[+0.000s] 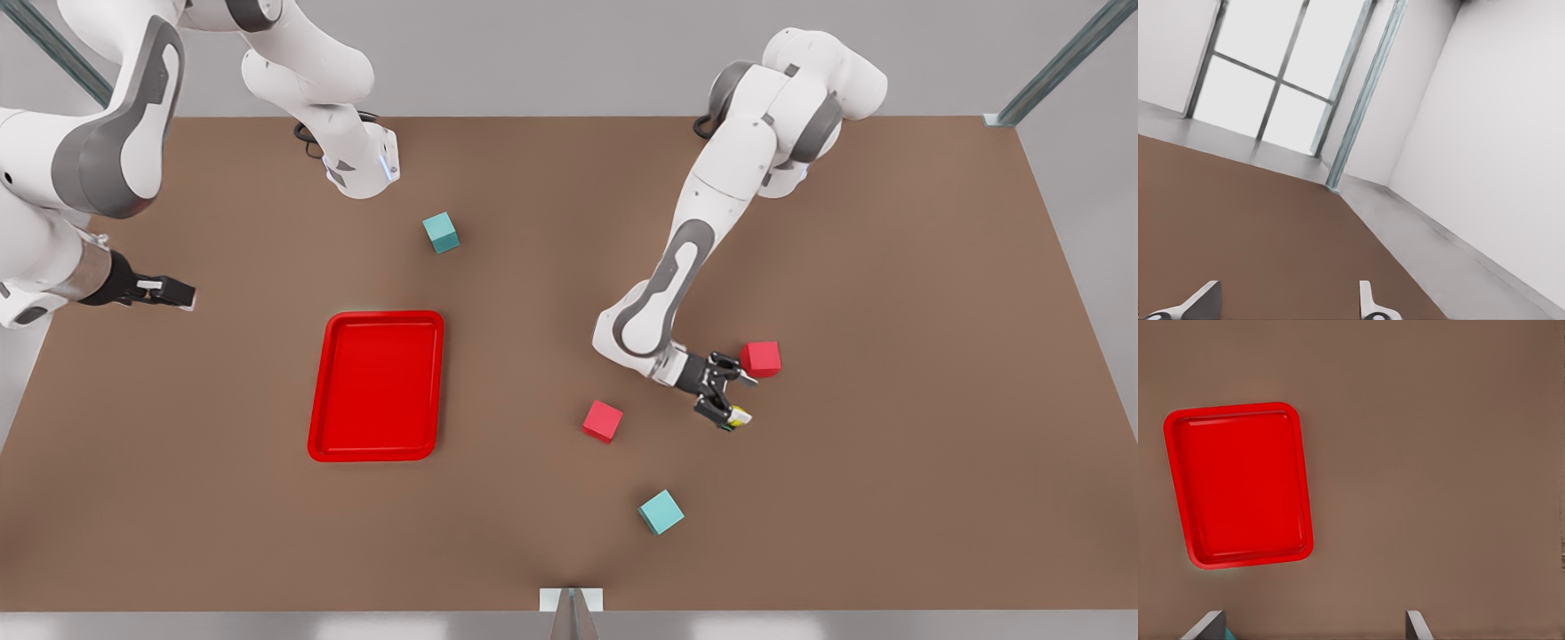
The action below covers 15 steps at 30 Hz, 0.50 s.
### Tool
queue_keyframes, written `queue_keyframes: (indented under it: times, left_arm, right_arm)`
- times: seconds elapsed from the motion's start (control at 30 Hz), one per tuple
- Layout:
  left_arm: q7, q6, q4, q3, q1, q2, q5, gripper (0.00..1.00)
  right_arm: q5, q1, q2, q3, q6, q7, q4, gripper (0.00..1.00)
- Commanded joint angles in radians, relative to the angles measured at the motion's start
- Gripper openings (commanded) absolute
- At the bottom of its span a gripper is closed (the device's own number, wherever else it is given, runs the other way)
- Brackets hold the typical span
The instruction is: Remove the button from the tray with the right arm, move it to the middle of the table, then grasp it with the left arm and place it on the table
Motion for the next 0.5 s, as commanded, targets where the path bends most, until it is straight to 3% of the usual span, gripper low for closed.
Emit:
queue_keyframes:
  times: [0.0, 0.07, 0.1, 0.17, 0.2, 0.27, 0.3, 0.47]
  left_arm:
    - [1.654, -0.251, 0.036, -0.049, 0.0, -0.097, -0.047, 1.0]
    - [2.366, -0.278, 0.518, -0.036, 0.138, -0.161, -0.85, 1.0]
    - [2.543, -0.326, 0.642, -0.039, 0.275, -0.166, -1.179, 1.0]
    - [2.789, -0.324, 0.664, -0.036, 0.336, -0.276, -1.228, 1.0]
    - [2.81, -0.32, 0.607, -0.036, 0.359, -0.399, -1.222, 1.0]
    - [2.884, -0.197, 0.331, -0.036, 0.408, -0.672, -1.224, 1.0]
    - [2.885, -0.143, 0.241, -0.037, 0.412, -0.732, -1.22, 1.0]
    - [2.89, -0.142, 0.199, -0.039, 0.418, -0.77, -1.224, 1.0]
  right_arm:
    - [-0.006, 0.0, -0.002, 0.0, -0.004, -0.003, 0.0, 1.0]
    - [-0.006, 0.002, 0.0, 0.0, -0.004, -0.003, 0.0, 1.0]
    - [-0.007, 0.0, -0.002, 0.0, -0.004, -0.003, 0.0, 1.0]
    - [-0.003, 0.006, 0.0, 0.002, -0.004, -0.003, 0.0, 1.0]
    - [0.0, 0.005, 0.0, 0.002, -0.004, -0.003, 0.0, 1.0]
    - [0.0, 0.008, 0.0, 0.003, -0.004, -0.002, 0.0, 1.0]
    - [-0.001, 0.014, -0.002, 0.005, -0.004, -0.002, 0.0, 1.0]
    - [0.007, 0.032, 0.002, 0.006, -0.004, 0.001, 0.008, 1.0]
